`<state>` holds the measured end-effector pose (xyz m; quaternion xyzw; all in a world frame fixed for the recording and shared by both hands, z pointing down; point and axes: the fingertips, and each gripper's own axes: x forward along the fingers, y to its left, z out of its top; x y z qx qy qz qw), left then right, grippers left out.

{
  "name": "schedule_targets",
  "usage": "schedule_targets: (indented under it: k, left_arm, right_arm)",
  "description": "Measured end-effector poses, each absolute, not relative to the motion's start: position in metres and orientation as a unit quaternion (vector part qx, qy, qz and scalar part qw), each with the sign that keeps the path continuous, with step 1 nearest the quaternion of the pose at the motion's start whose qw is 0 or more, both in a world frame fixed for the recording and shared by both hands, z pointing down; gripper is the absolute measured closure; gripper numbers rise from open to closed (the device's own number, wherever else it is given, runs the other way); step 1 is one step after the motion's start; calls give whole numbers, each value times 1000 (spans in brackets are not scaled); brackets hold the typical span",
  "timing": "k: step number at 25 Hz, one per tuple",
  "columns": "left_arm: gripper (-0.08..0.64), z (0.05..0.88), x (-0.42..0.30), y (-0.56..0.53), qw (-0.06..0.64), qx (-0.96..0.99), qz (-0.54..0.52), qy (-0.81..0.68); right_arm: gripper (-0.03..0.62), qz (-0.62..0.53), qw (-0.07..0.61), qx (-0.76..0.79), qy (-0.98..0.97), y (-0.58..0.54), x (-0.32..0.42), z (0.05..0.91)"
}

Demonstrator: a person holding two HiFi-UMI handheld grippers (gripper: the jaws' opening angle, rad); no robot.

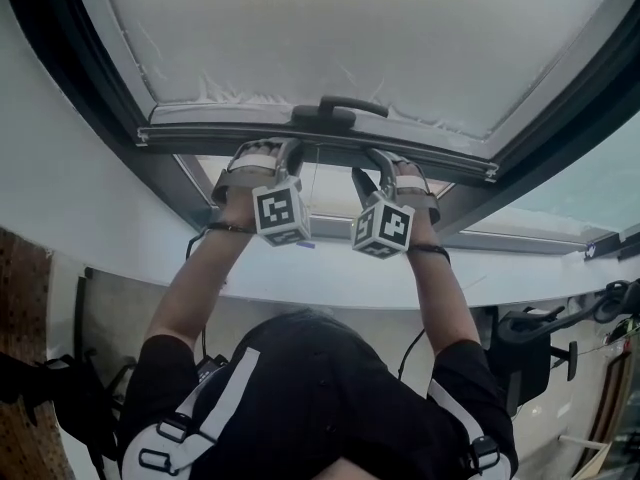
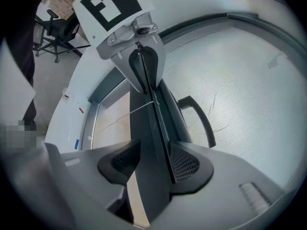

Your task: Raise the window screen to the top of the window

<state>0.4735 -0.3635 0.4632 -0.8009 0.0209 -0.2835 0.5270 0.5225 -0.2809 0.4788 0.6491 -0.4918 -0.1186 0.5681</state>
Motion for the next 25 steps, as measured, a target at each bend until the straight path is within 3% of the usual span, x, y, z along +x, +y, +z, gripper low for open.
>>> schedule_targets:
  k: [7, 9, 25]
  left_arm:
    - [489, 463, 472, -364, 497, -825, -266, 43]
    - [502, 461, 471, -365, 494, -821, -285, 28]
    - [525, 360, 477, -366, 550, -807, -204, 67]
  right_arm:
    - [403, -111, 576, 648, -486, -281, 521, 484]
    - [430, -112, 573, 648, -489, -280, 522, 478]
    - [422, -223, 480, 722, -445, -279, 527, 375]
